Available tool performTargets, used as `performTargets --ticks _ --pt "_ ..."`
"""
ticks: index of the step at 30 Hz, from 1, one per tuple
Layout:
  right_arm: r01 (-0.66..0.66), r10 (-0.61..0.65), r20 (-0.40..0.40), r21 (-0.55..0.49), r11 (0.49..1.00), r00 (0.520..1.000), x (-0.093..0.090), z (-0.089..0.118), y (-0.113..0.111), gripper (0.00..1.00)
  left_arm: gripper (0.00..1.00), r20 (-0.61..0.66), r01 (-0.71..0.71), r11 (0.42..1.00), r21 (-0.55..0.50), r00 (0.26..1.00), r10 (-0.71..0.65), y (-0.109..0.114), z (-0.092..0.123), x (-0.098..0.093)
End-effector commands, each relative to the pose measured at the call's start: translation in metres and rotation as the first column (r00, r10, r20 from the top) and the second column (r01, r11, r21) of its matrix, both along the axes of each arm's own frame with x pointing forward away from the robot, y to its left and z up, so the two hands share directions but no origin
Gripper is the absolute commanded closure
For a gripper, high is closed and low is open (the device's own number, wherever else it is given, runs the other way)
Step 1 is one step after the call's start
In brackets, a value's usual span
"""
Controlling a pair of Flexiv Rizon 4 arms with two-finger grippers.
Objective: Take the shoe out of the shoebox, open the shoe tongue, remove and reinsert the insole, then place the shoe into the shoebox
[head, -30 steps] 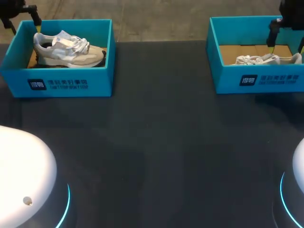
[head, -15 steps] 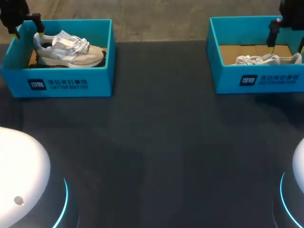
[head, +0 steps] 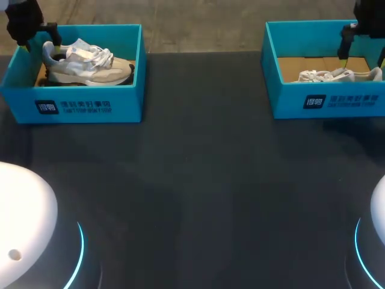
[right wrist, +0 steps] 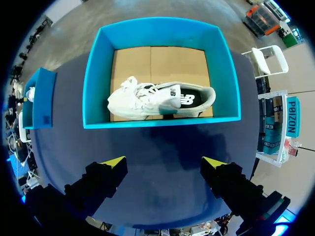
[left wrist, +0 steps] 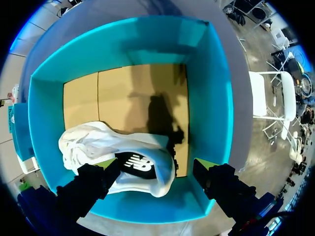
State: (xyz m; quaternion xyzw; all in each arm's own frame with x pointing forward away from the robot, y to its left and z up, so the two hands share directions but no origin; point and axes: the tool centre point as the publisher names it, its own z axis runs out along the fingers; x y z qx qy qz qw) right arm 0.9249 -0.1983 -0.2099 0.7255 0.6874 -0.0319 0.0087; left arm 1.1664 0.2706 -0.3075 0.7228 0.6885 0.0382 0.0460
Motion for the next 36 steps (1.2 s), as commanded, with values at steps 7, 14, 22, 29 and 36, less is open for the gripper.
performTargets --ticks 7,14,22,29,36 --pt "0.000 0.000 0.002 -0.001 1.000 1.000 -0.001 0.000 0.000 0.00 0.00 -0.011 0.000 1.000 -0.003 1.000 0.000 0.001 -0.013 0.020" --pt "0.000 0.000 0.002 -0.001 1.000 1.000 -0.001 0.000 0.000 0.00 0.00 -0.010 0.002 1.000 0.024 1.000 -0.002 0.008 -0.022 0.028" --pt "0.000 0.000 0.002 -0.001 1.000 1.000 -0.001 0.000 0.000 0.00 0.00 -0.005 0.009 0.999 0.043 1.000 -0.009 0.005 -0.031 0.034" --pt "0.000 0.000 0.002 -0.001 1.000 1.000 -0.001 0.000 0.000 0.00 0.00 -0.020 0.014 0.998 0.054 1.000 -0.013 0.005 -0.041 0.037" --pt "0.000 0.000 0.002 -0.001 1.000 1.000 -0.001 0.000 0.000 0.00 0.00 -0.037 0.017 0.998 0.060 0.999 -0.014 0.009 -0.050 0.034"
